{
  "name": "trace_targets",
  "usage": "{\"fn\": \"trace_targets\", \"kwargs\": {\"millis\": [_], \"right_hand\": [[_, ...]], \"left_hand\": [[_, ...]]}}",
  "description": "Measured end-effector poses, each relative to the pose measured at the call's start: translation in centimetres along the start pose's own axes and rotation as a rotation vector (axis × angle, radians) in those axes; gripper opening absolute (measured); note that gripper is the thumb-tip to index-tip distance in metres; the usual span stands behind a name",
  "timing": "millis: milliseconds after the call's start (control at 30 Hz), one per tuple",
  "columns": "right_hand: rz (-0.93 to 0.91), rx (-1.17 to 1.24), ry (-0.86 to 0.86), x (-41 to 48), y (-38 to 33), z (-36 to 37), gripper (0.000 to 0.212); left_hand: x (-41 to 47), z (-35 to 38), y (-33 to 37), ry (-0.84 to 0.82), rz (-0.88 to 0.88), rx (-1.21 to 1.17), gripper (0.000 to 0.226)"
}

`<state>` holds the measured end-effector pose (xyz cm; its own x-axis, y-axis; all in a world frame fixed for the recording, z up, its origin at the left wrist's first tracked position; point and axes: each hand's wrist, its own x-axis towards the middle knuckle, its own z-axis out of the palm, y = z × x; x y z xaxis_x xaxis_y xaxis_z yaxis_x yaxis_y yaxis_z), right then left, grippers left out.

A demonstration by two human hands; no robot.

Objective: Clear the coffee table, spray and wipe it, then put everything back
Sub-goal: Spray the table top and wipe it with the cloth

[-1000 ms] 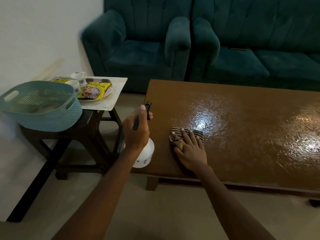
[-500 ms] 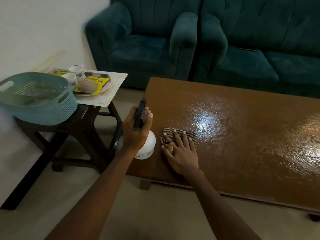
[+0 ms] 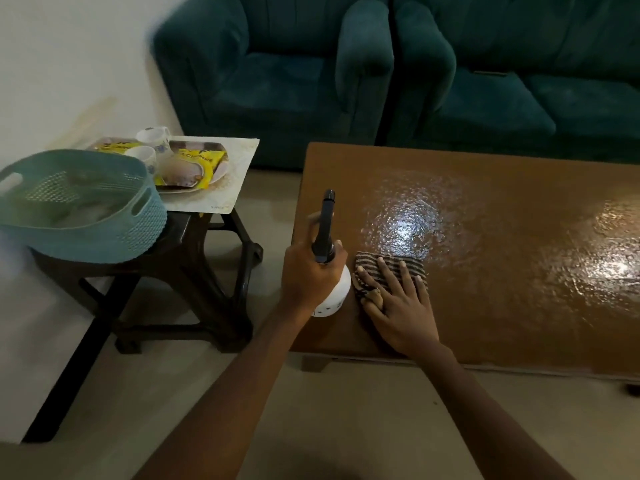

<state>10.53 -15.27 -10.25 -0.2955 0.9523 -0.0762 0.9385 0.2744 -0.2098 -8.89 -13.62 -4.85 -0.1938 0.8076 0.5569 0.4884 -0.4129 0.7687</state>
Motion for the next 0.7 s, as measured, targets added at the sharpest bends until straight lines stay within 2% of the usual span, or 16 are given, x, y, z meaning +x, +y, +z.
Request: {"fn": "trace_targets", "kwargs": {"millis": [267, 533, 700], "right_hand": [[0.01, 0.004, -0.019, 0.2, -0.2, -0.1, 0.056], [-0.006, 0.014, -0.056, 0.3, 0.0, -0.2, 0.056], [-0.042, 0.018, -0.008, 0.4, 0.4, 1.0, 0.061]], "left_hand": [[0.0, -0.2, -0.3, -0.016, -0.016, 0.016, 0.043], [-0.1, 0.0, -0.7, 0.055, 0.027, 0.079, 0.034], [-0.3, 0.5, -1.4, 0.101, 0.031, 0.074, 0.034]]}}
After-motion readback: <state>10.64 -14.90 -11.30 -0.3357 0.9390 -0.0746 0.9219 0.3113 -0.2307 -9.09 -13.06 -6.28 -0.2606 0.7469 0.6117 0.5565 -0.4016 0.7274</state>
